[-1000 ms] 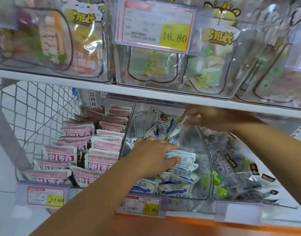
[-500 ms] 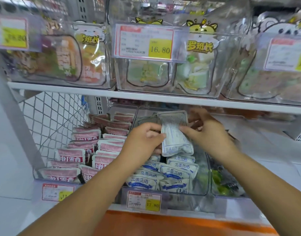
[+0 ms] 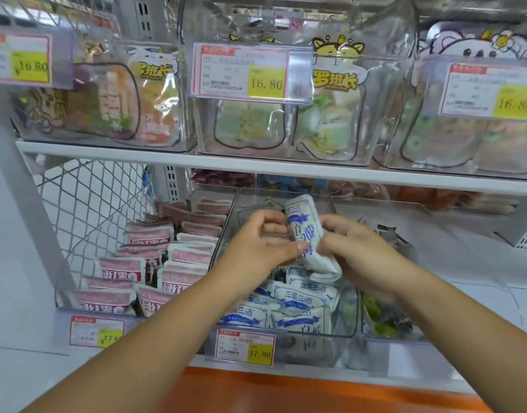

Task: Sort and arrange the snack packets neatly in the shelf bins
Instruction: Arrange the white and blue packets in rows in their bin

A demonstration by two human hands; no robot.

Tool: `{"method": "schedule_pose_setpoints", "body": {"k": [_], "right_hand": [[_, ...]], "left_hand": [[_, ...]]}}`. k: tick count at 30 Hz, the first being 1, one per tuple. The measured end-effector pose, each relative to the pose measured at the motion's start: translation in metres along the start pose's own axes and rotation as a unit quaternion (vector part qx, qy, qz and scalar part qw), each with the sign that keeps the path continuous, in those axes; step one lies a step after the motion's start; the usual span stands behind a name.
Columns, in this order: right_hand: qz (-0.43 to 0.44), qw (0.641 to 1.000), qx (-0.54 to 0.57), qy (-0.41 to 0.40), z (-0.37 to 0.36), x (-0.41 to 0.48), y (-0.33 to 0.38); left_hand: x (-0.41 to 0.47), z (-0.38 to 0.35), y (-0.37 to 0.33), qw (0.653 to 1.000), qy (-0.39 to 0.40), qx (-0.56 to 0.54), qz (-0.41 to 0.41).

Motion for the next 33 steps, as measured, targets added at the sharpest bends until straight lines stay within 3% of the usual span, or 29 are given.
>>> {"method": "schedule_pose_setpoints", "body": {"k": [5, 9, 12, 14, 17, 20, 24, 27, 29, 33], "right_hand": [[-0.028, 0.996, 0.076, 0.031, -0.002, -0.006, 0.006], [0.037, 0.994, -0.103, -0.008, 0.006, -0.010, 0.004], [0.053, 0.991, -0.115, -0.039, 0.009, -0.009, 0.006], [0.055, 0.990, -0.118, -0.048, 0.012, -0.007, 0.009], [0.102, 0.968, -0.211, -0.094, 0.020, -0.002, 0.023], [0.139, 0.926, -0.301, -0.180, 0.035, 0.001, 0.037], [0.152, 0.921, -0.328, -0.147, 0.038, 0.001, 0.041], [0.181, 0.913, -0.349, -0.114, 0.030, -0.002, 0.038], [0.186, 0.874, -0.441, -0.078, 0.023, -0.003, 0.030], [0.152, 0.705, -0.689, 0.067, 0.006, -0.009, 0.003]], "left_hand": [[0.004, -0.006, -0.005, 1.000, -0.015, -0.015, 0.006], [0.004, -0.004, -0.007, 1.000, -0.016, -0.016, 0.014], [0.006, -0.001, -0.006, 1.000, 0.005, -0.010, 0.003], [0.008, 0.004, -0.008, 0.998, -0.006, 0.047, -0.041], [0.007, 0.005, -0.011, 0.986, -0.007, 0.135, -0.099], [0.005, 0.004, -0.008, 0.933, 0.016, 0.326, -0.153], [-0.007, 0.005, 0.002, 0.821, 0.102, 0.504, -0.249], [-0.011, 0.011, 0.007, 0.815, 0.115, 0.504, -0.262], [-0.011, 0.015, 0.009, 0.825, 0.115, 0.490, -0.259], [-0.011, 0.016, 0.010, 0.838, 0.113, 0.470, -0.254]]}}
Point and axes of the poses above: each hand's wrist, its own x-axis towards the middle knuckle, its own z-axis out of the back of the hand, y = z × x, the point moved 5 cm from there along x, towards the middle knuckle, and after that the axes turned 13 degrees about -y, right-handed, at the moved point
